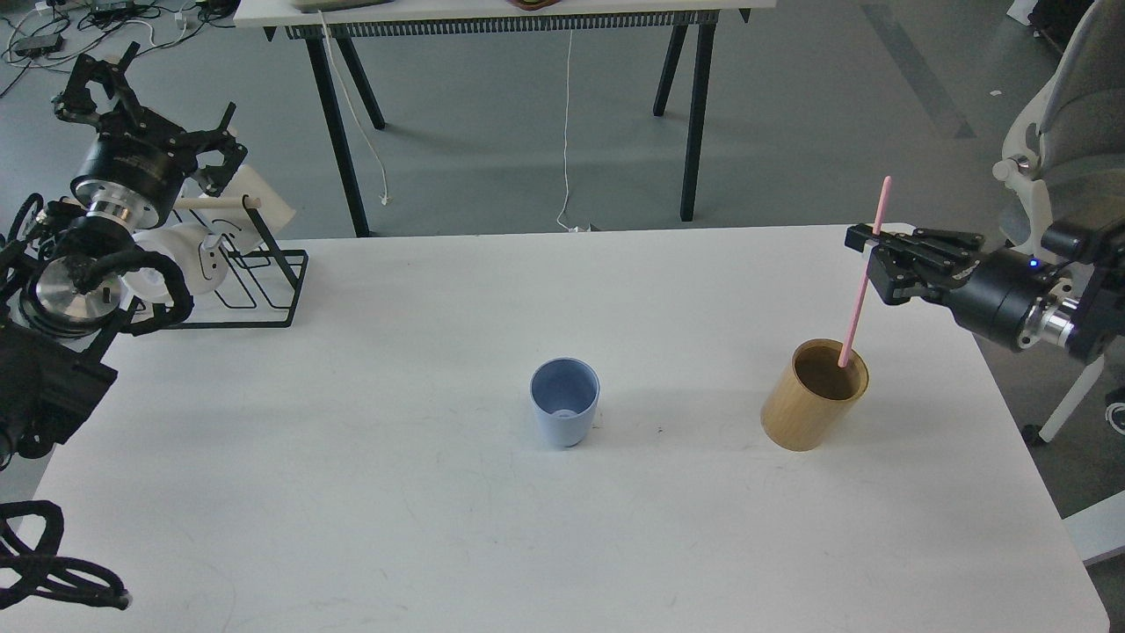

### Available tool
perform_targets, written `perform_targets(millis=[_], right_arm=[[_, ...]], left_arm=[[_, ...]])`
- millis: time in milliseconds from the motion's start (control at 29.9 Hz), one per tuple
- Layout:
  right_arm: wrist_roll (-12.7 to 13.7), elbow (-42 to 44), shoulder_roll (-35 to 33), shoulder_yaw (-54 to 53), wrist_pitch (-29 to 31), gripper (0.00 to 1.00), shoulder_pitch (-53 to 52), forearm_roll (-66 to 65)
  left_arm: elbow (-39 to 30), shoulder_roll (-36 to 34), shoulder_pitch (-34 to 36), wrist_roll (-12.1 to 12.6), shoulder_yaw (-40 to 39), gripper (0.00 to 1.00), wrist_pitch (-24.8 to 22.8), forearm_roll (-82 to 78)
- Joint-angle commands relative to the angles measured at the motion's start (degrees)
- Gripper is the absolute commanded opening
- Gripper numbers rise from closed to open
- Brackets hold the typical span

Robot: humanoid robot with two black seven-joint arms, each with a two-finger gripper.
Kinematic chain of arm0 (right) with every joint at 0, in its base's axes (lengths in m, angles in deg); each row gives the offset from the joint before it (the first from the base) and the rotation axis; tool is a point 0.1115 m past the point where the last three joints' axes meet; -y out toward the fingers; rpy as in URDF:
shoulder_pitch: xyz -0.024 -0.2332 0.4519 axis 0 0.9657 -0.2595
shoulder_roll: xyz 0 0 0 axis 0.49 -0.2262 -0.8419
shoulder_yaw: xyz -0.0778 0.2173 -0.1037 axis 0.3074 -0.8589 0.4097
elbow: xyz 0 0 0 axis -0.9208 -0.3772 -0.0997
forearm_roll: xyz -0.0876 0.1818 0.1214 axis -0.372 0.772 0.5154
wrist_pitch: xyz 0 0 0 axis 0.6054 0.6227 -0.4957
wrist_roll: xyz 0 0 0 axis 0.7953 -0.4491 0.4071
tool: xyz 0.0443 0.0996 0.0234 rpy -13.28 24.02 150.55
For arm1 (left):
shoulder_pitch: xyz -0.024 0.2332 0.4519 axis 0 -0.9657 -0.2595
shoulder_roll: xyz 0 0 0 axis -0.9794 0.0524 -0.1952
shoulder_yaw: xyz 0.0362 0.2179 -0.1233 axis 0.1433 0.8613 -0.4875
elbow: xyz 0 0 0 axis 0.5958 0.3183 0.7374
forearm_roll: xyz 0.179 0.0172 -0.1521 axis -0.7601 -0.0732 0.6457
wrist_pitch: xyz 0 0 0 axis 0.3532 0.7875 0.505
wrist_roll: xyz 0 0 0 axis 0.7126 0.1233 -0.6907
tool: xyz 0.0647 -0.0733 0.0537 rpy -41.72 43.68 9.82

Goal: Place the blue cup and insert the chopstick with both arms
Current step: 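Carry the red stick over the blue cup and lower it in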

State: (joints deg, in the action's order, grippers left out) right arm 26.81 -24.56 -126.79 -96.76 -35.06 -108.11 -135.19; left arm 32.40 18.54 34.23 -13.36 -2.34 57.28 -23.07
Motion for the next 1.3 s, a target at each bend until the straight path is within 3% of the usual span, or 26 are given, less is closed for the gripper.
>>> perform_targets(millis=[0, 201, 535, 1003, 1070, 1170, 1271], right_arm=[[0.2, -2.2, 1.4, -2.0, 0.2, 0.01, -4.8, 3.7], [0.9, -1.2, 16.5, -1.0, 0.3, 0.00, -4.9, 6.2], [1.0, 11.5, 36.0, 8.0, 0.0, 0.00, -3.2, 5.3], [2.1, 15.6, 39.2, 12.0, 0.0, 0.02, -2.7, 3.3], [2.2, 16.3, 39.9, 12.0, 0.0, 0.06, -2.7, 3.3], [2.2, 16.6, 40.2, 12.1, 0.0, 0.21, -2.4, 3.3], [2.2, 16.4, 40.2, 12.1, 0.0, 0.24, -1.7, 3.3]], left_arm=[[0.0, 0.2, 0.0, 0.0, 0.1, 1.00, 0.0, 0.0], [0.0, 0.3, 0.0, 0.0, 2.1, 1.00, 0.0, -0.8], [0.0, 0.8, 0.2, -0.1, 4.3, 1.00, 0.0, -0.8], [0.0, 0.8, 0.1, -0.1, 4.3, 1.00, 0.0, -0.8], [0.0, 0.8, 0.2, -0.1, 4.4, 1.00, 0.0, -0.8], [0.0, 0.8, 0.2, -0.1, 4.4, 1.00, 0.0, -0.8], [0.0, 0.7, 0.2, 0.0, 4.4, 1.00, 0.0, -0.8]])
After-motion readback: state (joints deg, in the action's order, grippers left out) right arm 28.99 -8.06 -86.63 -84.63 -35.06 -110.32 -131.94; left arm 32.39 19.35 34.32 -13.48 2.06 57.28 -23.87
